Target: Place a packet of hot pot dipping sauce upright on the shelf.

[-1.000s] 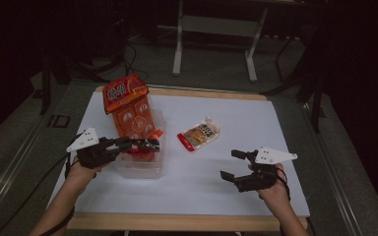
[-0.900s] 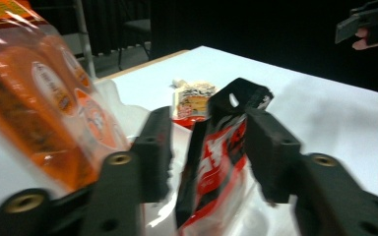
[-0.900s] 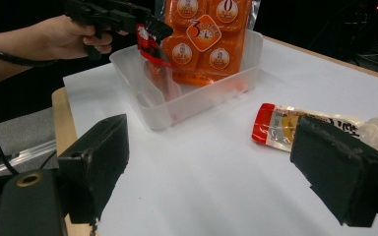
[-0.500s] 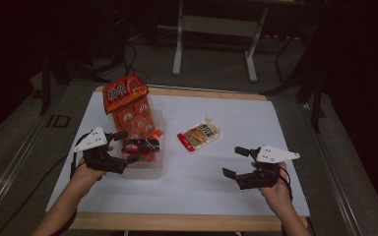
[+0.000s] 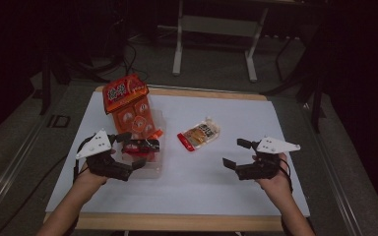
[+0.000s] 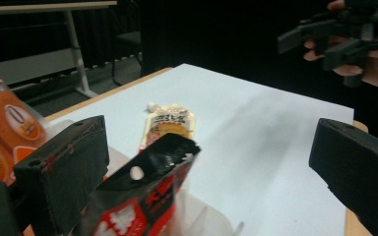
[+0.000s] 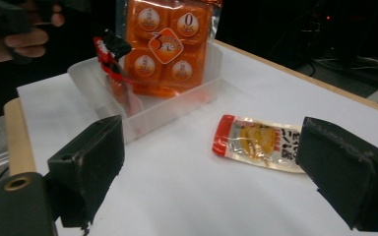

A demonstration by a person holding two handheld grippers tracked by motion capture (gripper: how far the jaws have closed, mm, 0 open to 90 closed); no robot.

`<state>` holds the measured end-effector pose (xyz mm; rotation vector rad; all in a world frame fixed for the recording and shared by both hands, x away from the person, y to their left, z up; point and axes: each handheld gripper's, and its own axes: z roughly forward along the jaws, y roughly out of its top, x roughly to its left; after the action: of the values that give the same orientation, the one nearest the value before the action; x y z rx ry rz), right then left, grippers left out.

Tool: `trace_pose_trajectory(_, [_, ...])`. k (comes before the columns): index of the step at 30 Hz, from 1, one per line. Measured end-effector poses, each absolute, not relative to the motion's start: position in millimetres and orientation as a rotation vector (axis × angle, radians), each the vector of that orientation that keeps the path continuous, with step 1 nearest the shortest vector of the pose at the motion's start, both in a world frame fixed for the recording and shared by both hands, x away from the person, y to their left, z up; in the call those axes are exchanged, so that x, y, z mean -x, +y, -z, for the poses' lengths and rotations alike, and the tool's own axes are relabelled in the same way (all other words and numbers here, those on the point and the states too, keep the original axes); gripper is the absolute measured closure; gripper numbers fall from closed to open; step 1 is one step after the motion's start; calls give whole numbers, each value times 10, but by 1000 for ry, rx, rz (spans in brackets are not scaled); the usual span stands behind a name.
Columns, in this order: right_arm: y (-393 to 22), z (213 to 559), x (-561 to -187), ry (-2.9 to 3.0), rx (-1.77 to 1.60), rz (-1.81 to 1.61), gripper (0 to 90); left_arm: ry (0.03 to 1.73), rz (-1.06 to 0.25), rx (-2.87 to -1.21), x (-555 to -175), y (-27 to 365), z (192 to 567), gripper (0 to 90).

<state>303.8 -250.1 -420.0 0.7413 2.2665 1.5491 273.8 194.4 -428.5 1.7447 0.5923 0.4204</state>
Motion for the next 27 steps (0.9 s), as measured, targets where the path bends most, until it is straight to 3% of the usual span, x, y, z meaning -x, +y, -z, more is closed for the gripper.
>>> trace_pose_trajectory(27, [-2380, 4342, -3761, 2185, -908, -1419, 164, 505, -399, -1791, -2055, 1510, 4563, 22])
